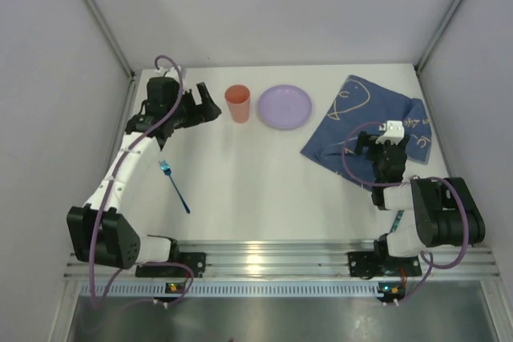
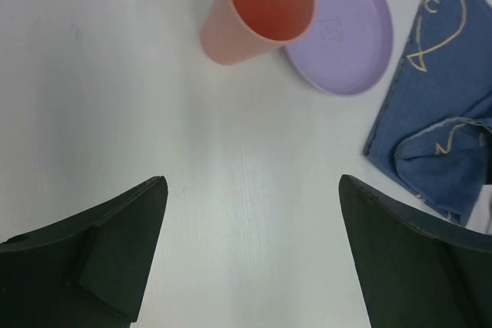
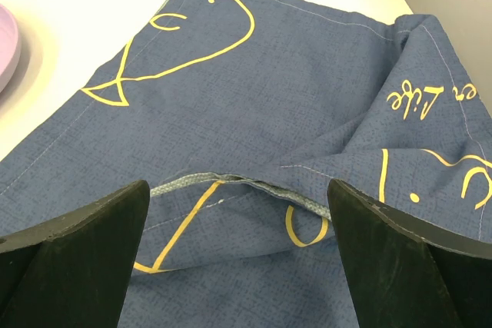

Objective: Set the dinner table for one person

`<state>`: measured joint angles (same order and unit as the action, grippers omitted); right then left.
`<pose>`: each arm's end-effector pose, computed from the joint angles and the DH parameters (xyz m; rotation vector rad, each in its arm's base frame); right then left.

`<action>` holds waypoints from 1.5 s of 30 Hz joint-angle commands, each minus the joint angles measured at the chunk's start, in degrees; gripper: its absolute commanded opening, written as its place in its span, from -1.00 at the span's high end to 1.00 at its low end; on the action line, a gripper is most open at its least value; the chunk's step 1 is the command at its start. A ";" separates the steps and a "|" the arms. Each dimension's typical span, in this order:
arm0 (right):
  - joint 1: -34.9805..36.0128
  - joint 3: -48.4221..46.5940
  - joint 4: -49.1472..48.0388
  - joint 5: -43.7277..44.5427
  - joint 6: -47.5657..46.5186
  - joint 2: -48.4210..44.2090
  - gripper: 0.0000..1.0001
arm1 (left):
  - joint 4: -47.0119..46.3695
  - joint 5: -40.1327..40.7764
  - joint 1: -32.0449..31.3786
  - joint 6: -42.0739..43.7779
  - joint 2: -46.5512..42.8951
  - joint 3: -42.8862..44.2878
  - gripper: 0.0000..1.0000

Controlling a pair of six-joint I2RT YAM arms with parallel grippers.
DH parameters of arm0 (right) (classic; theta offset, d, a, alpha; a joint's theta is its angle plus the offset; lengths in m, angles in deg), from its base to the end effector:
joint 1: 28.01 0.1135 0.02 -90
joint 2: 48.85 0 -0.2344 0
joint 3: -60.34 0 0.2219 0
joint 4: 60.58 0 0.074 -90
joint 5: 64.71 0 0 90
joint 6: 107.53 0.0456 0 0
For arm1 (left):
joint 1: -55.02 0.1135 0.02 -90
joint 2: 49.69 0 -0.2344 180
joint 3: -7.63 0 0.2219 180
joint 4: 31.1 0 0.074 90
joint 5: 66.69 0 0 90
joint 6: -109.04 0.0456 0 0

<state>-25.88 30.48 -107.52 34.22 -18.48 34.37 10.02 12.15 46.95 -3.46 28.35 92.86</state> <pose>0.2431 0.0020 0.1549 0.0720 1.6813 -0.1156 0.2860 -0.0495 0.3043 -0.1623 2.1902 -0.5146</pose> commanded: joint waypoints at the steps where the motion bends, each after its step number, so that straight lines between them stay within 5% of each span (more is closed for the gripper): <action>1: 0.42 -0.33 -3.73 -0.58 -0.10 -0.25 -1.00 | 1.46 0.00 -2.38 -5.79 -7.28 1.57 -0.97; 7: 0.42 -0.33 -3.73 -0.58 -0.10 -0.34 -0.99 | -2.14 -12.03 -2.55 -11.76 -7.90 -2.82 -0.97; 23: 1.38 -1.02 -3.12 0.99 -0.72 -1.64 -0.99 | 7.88 3.51 -16.71 -7.82 -10.81 -5.03 -0.97; 29: 11.57 -23.58 42.28 -1.27 -0.92 -24.74 -0.99 | 2.01 4.74 -19.69 -8.43 -5.37 -4.24 -0.97; 33: 11.32 -27.84 55.49 0.73 28.94 -32.67 -0.99 | -2.21 6.76 -25.91 -9.40 3.33 -0.73 -0.97; 39: 11.23 -42.41 90.77 -4.71 30.31 -29.87 -0.99 | -2.93 12.02 -33.14 -10.54 22.22 12.45 -0.97; 45: 11.23 -44.10 103.48 -3.22 29.25 -39.70 -0.99 | -5.39 11.42 -34.28 -11.51 37.67 24.66 -0.86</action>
<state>-14.67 -11.68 -18.30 30.17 9.19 1.80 8.27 21.86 12.57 -14.04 60.74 110.87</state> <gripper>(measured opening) 0.996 0.946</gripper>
